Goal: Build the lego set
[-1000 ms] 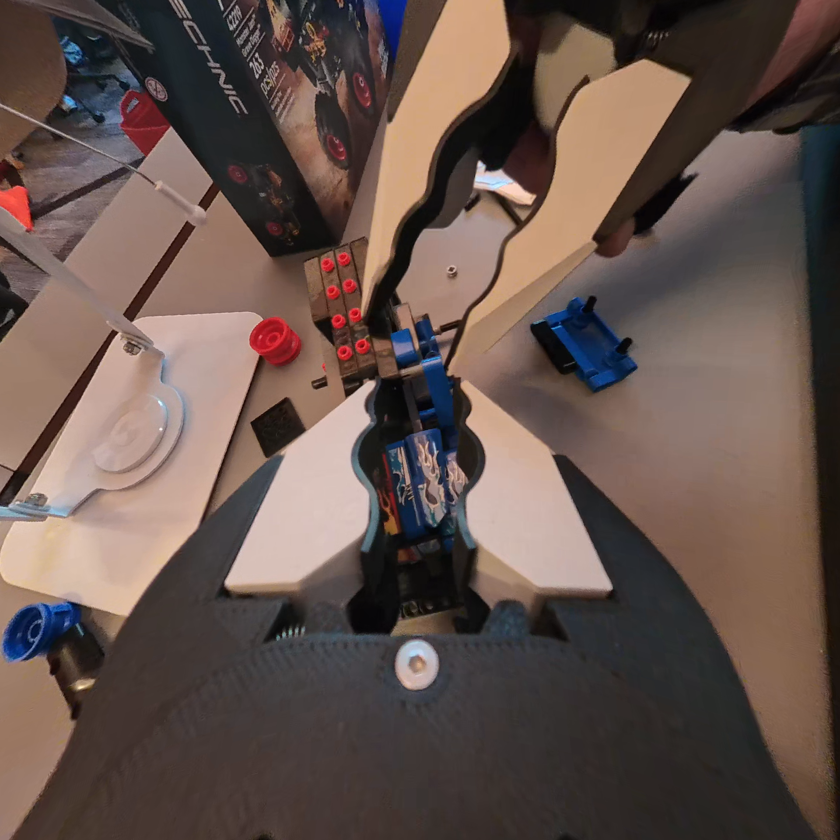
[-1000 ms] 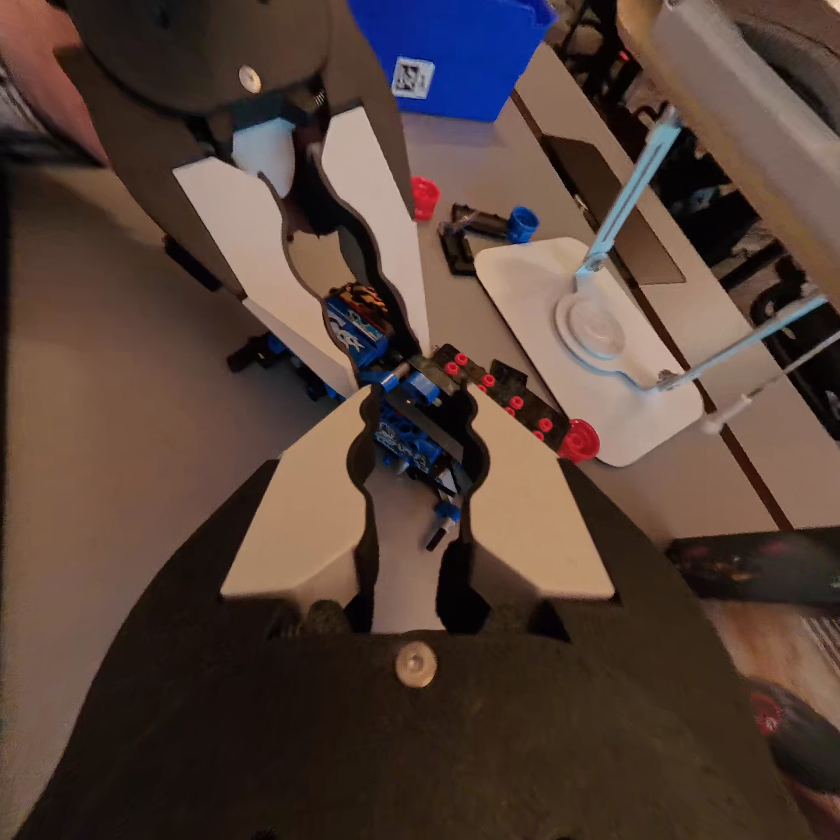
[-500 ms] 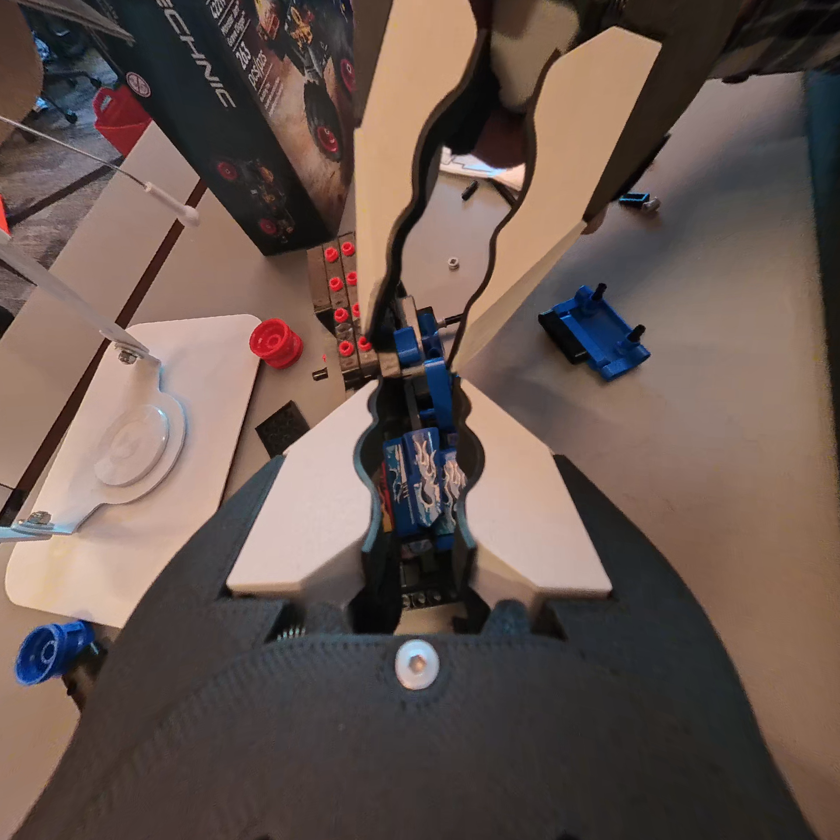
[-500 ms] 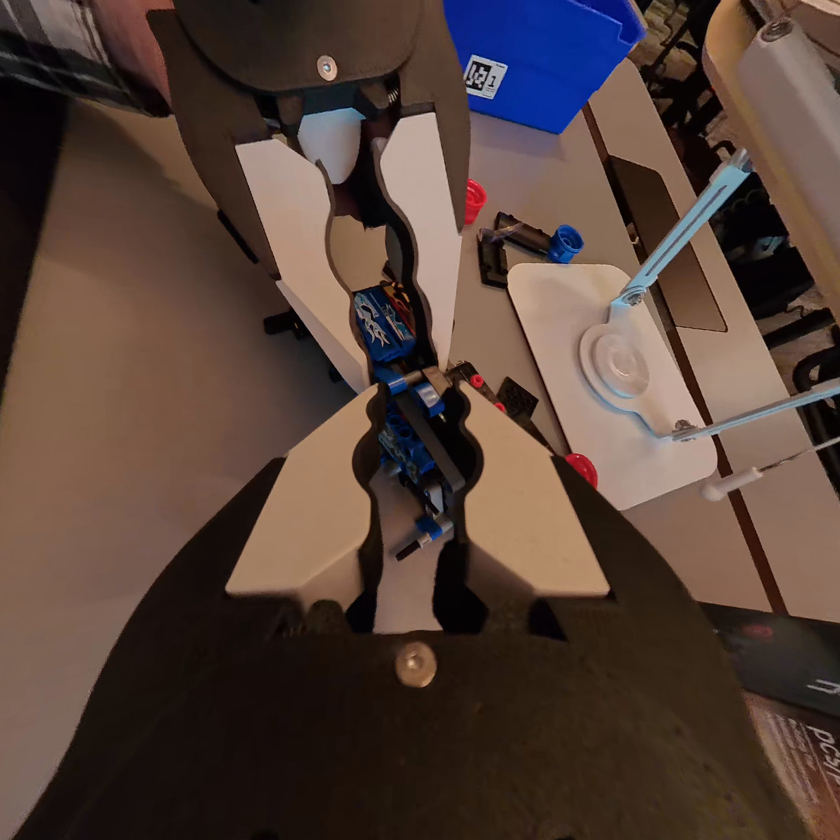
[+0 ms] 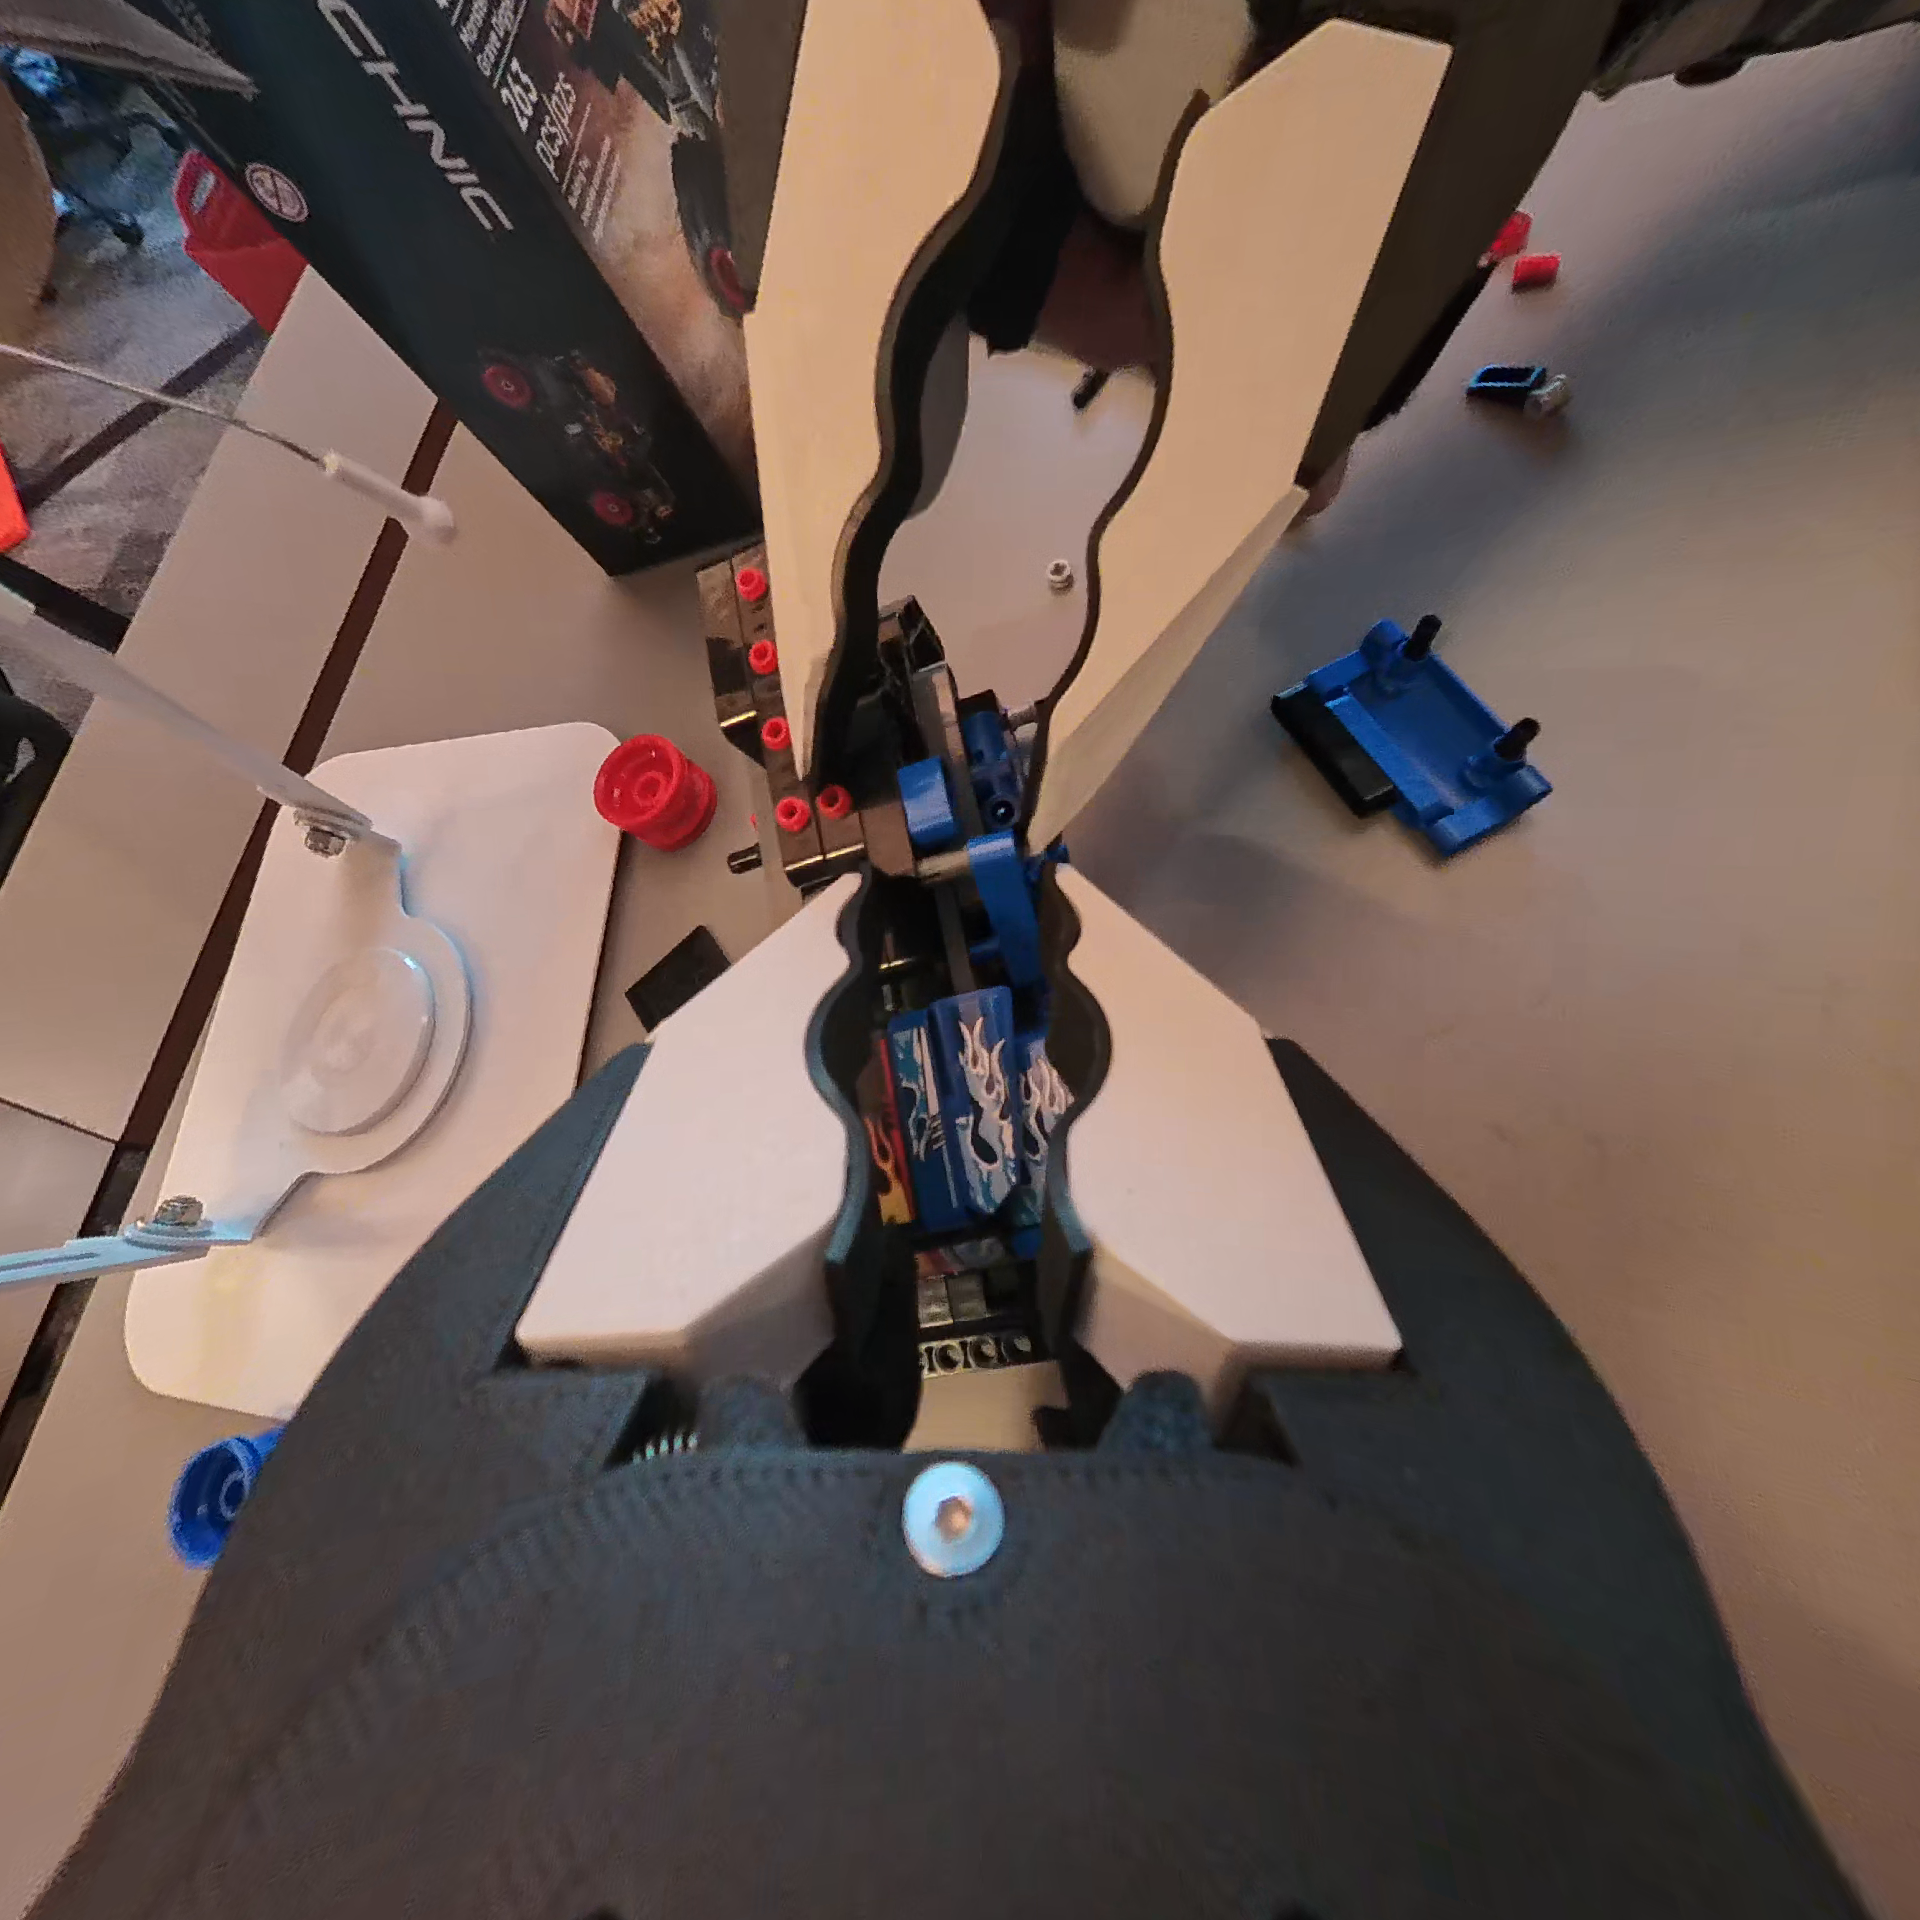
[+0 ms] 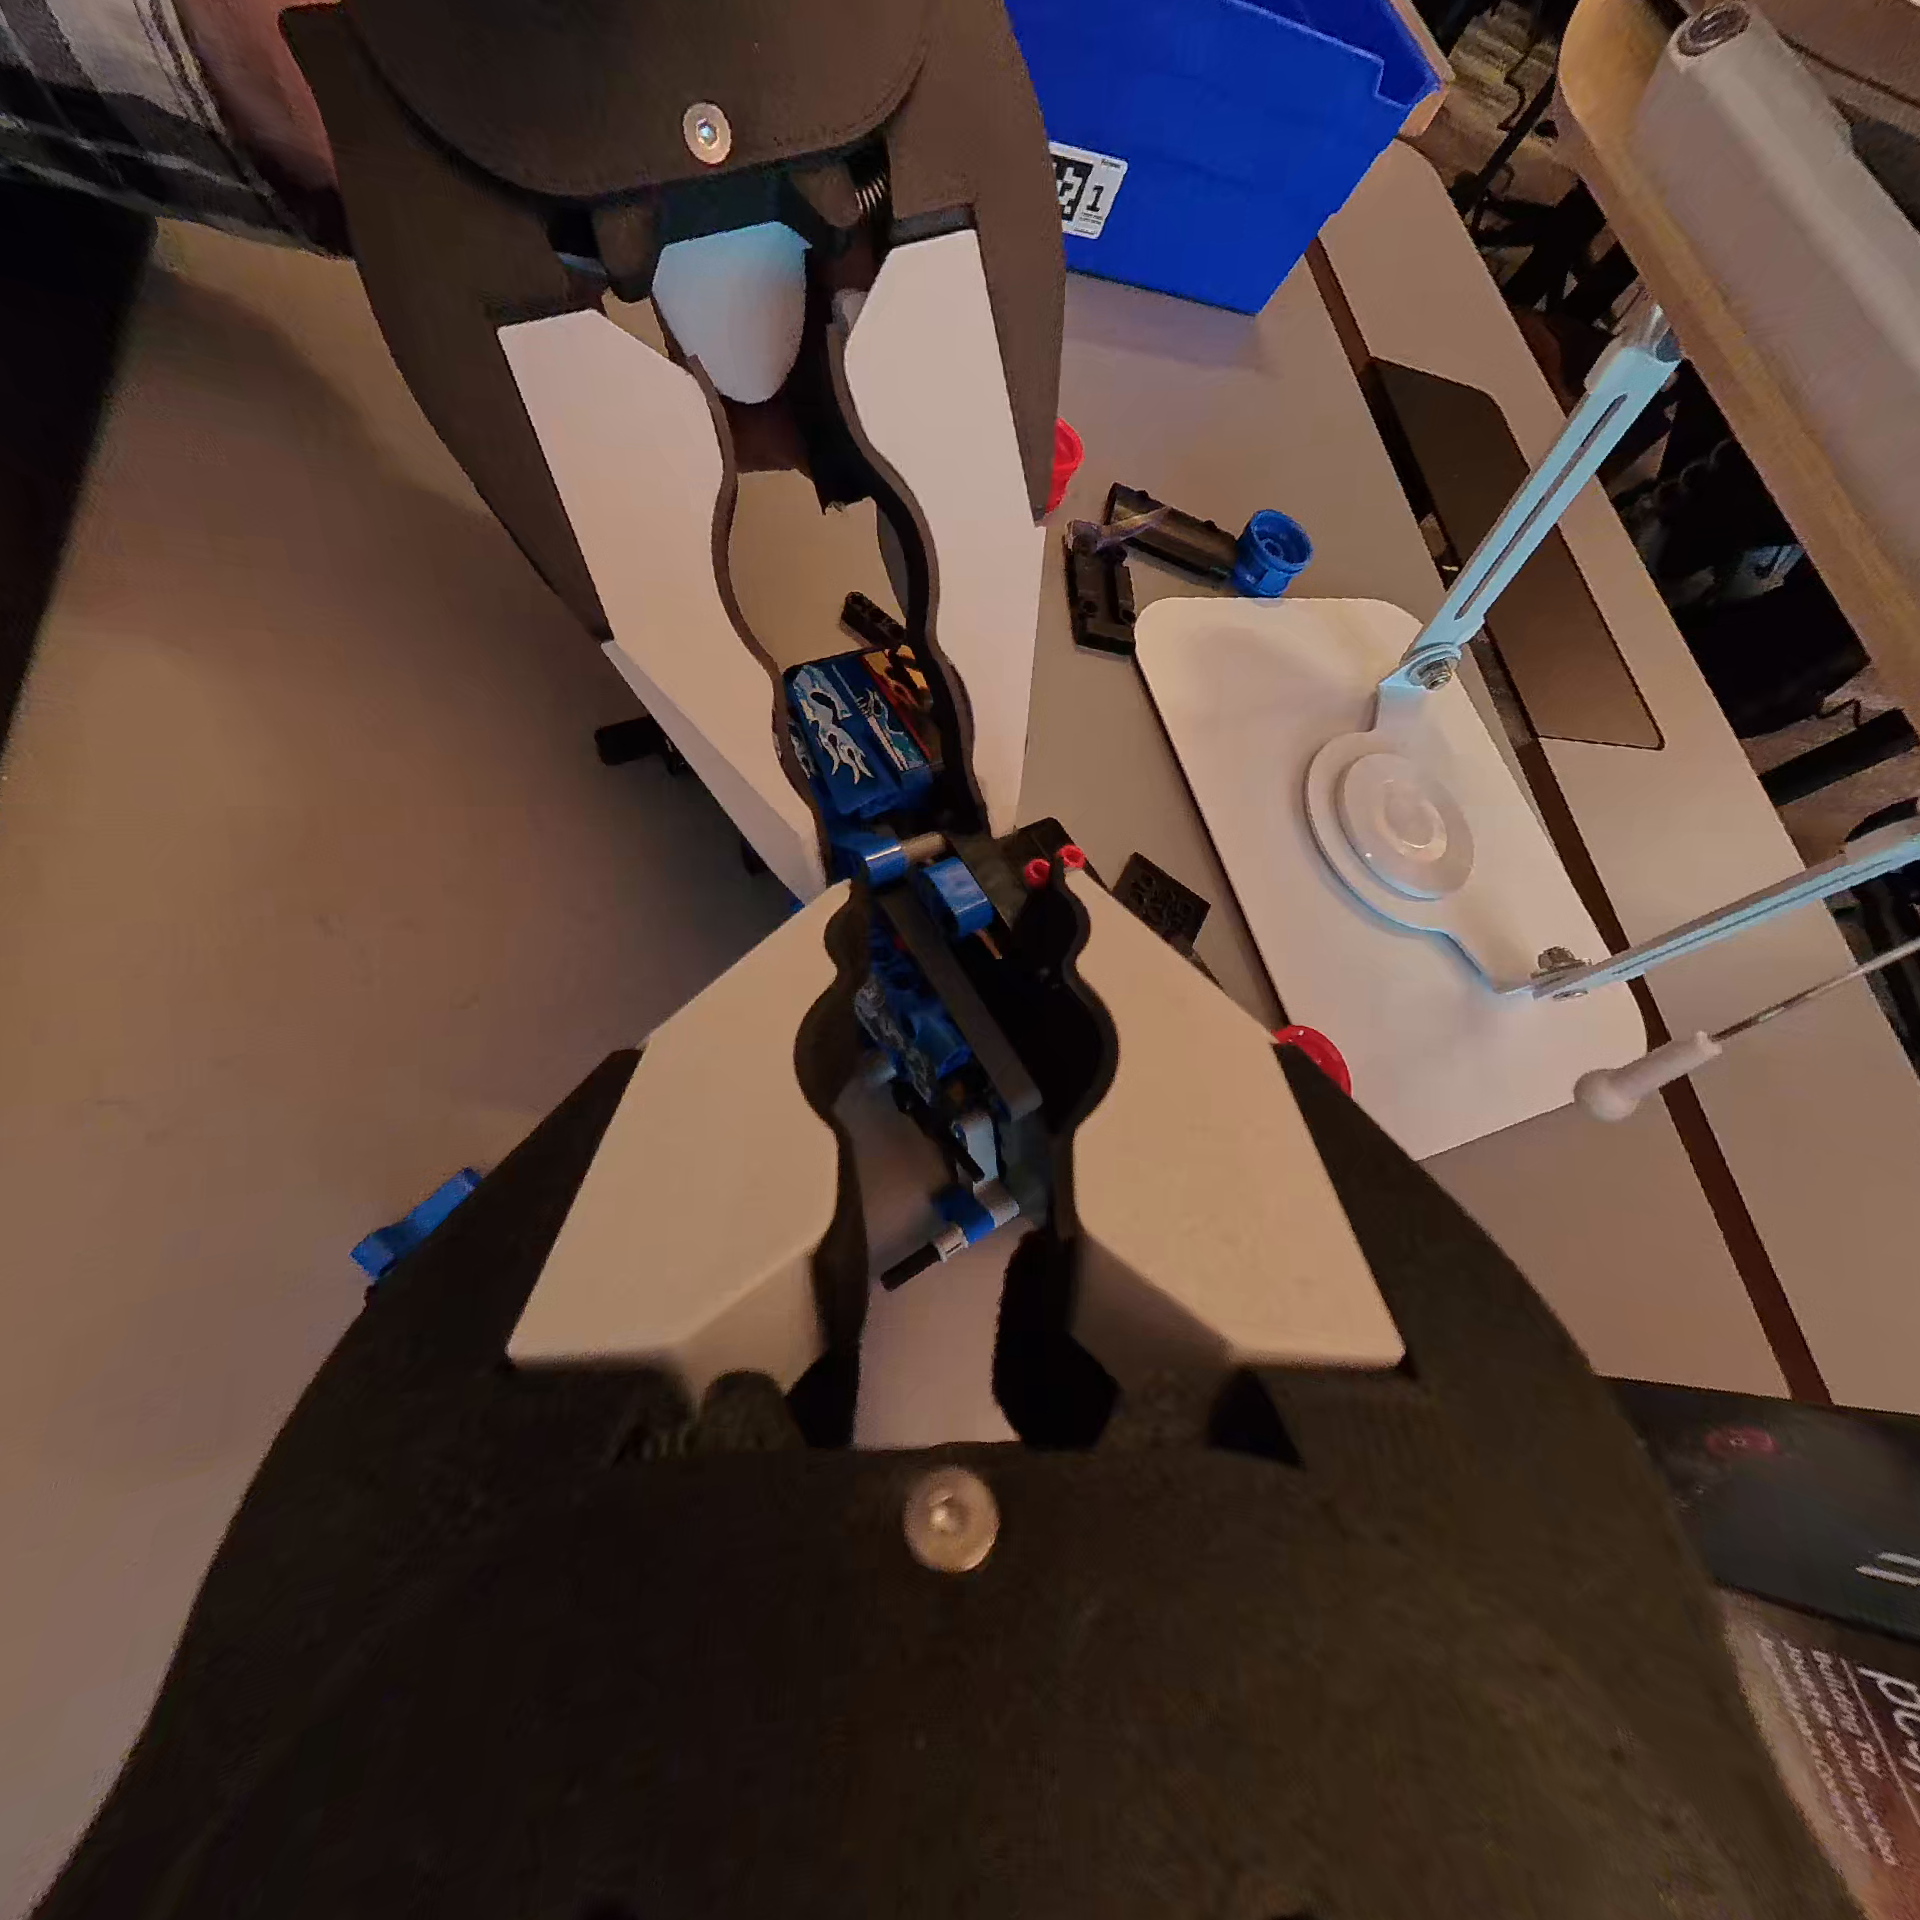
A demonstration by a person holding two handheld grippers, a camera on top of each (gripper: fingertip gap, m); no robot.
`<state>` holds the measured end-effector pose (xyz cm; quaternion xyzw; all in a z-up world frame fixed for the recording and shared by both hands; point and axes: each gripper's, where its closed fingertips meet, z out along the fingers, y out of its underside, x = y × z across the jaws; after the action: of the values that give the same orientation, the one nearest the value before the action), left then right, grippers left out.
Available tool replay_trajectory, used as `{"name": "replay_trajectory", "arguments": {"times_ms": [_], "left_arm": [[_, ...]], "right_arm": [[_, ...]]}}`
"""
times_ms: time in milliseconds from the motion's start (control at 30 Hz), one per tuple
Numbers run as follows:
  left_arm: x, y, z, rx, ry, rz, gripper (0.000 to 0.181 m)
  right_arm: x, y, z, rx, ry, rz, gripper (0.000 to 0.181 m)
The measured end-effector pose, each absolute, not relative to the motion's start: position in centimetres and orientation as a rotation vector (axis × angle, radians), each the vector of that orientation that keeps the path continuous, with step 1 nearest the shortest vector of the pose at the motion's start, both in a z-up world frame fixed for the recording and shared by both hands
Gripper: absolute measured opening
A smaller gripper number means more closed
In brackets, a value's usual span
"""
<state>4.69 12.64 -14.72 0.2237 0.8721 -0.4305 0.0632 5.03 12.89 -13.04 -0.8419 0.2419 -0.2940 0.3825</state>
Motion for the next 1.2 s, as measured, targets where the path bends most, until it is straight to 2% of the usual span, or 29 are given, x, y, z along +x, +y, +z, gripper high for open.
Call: {"name": "replay_trajectory", "arguments": {"times_ms": [700, 1200], "left_arm": [[5.33, 12.36, -14.88, 0.624, 2.675, -1.242, 0.025], [5.49, 12.37, -15.14, 0.783, 2.675, -0.937, 0.023]], "right_arm": [[5.64, 12.57, -13.12, -2.141, 0.602, -0.755, 0.031], [5.72, 12.42, -13.24, -2.173, 0.531, -0.805, 0.031]]}}
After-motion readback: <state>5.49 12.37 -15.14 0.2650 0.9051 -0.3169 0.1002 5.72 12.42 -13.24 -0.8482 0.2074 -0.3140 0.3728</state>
